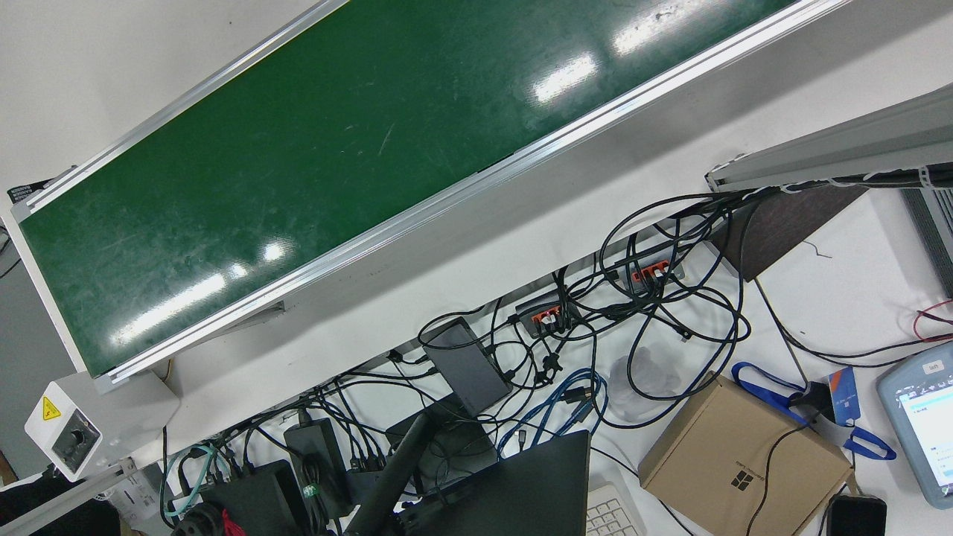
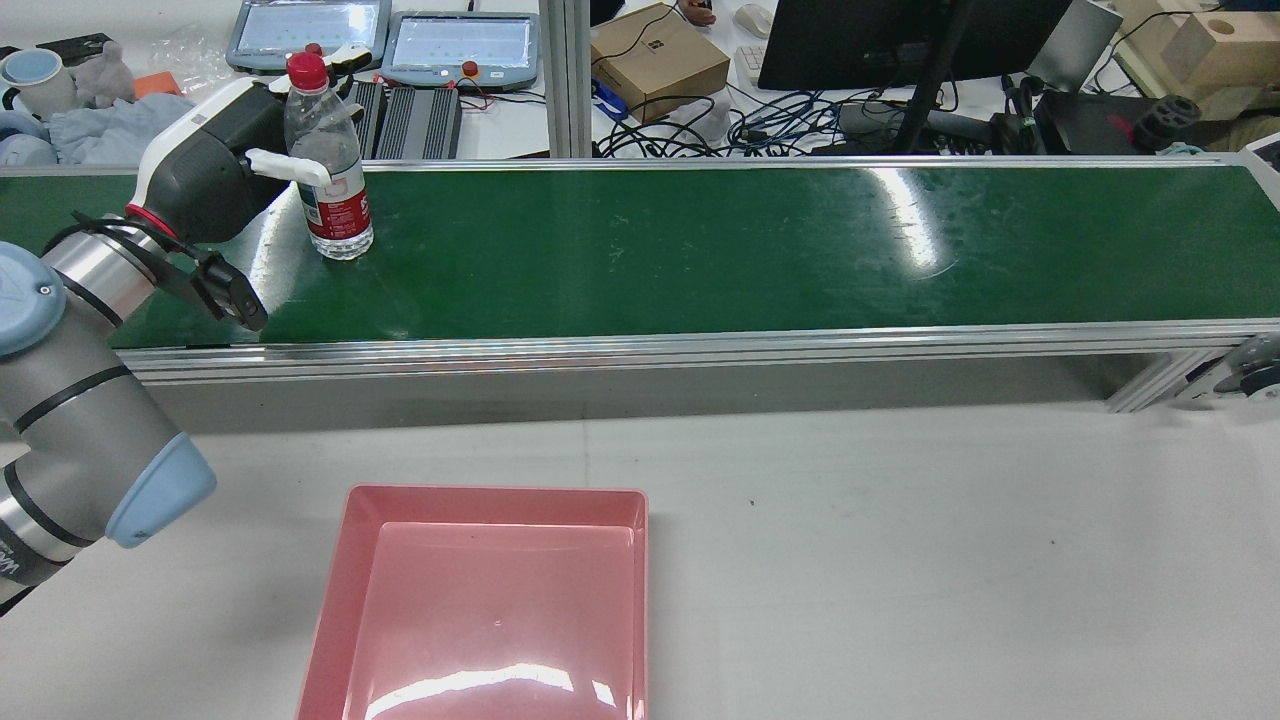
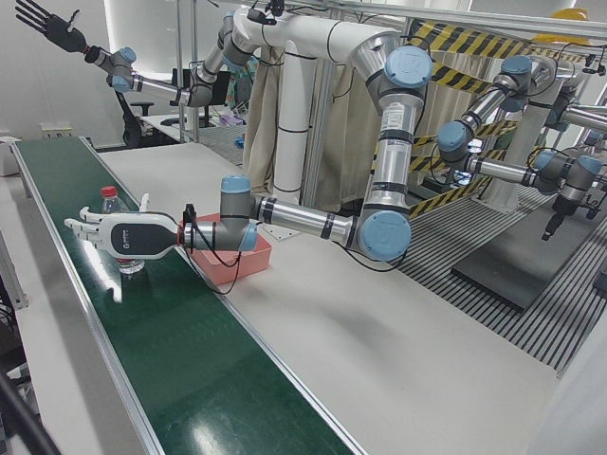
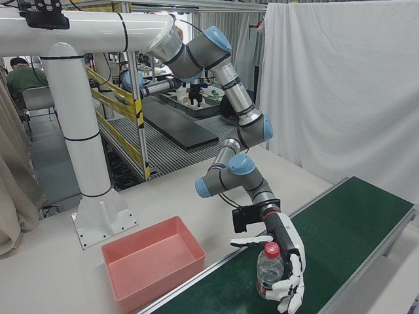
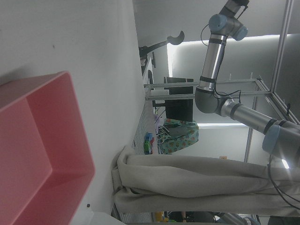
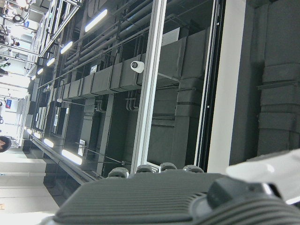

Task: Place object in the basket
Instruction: 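Close the left hand fingers around the red-capped water bottle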

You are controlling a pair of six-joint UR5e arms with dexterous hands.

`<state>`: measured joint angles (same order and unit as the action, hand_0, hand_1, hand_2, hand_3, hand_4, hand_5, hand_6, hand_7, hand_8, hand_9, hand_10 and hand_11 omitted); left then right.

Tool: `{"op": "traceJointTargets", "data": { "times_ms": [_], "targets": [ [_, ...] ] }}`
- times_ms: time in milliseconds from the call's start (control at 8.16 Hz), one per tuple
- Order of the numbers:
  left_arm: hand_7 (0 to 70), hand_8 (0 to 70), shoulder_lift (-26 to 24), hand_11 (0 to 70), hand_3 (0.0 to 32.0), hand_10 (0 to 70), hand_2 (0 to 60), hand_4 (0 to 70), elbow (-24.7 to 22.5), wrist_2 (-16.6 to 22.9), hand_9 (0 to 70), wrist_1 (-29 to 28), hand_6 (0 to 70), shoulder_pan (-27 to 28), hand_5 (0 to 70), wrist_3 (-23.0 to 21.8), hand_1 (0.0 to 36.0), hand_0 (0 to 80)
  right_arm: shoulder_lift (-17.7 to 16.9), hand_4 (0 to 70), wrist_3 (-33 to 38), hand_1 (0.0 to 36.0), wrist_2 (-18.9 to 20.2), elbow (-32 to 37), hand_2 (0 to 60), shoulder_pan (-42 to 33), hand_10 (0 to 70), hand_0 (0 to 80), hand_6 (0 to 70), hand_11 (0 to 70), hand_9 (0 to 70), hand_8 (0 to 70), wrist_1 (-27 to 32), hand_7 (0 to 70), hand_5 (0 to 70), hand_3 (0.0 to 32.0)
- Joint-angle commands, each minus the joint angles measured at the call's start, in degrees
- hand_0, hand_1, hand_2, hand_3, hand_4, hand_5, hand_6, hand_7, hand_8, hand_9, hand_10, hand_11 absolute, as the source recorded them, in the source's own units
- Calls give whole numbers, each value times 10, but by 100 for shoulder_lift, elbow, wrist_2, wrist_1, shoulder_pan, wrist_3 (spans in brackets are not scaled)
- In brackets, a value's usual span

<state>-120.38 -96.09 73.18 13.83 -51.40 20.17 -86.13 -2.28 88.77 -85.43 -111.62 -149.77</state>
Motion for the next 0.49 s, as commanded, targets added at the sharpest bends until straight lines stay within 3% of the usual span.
{"op": "traceJointTargets", "data": {
  "times_ms": [0, 123, 368],
  "targets": [
    [587, 532, -108, 700, 0, 612, 91, 635, 37, 4, 604, 329, 672, -63, 700, -101, 139, 623, 0, 0, 0, 0, 9, 0, 0, 0, 0, 0, 0, 0, 0, 0, 0, 0, 0, 0],
    [605, 580, -109, 700, 0, 647, 193, 618, 29, 12, 638, 366, 700, -133, 700, -109, 133, 594, 0, 0, 0, 0, 0, 0, 0, 0, 0, 0, 0, 0, 0, 0, 0, 0, 0, 0],
    [571, 593, -257, 700, 0, 626, 194, 565, -85, 39, 622, 699, 691, -169, 653, -110, 136, 596, 0, 0, 0, 0, 0, 0, 0, -9, 0, 0, 0, 0, 0, 0, 0, 0, 0, 0]
  ]
}}
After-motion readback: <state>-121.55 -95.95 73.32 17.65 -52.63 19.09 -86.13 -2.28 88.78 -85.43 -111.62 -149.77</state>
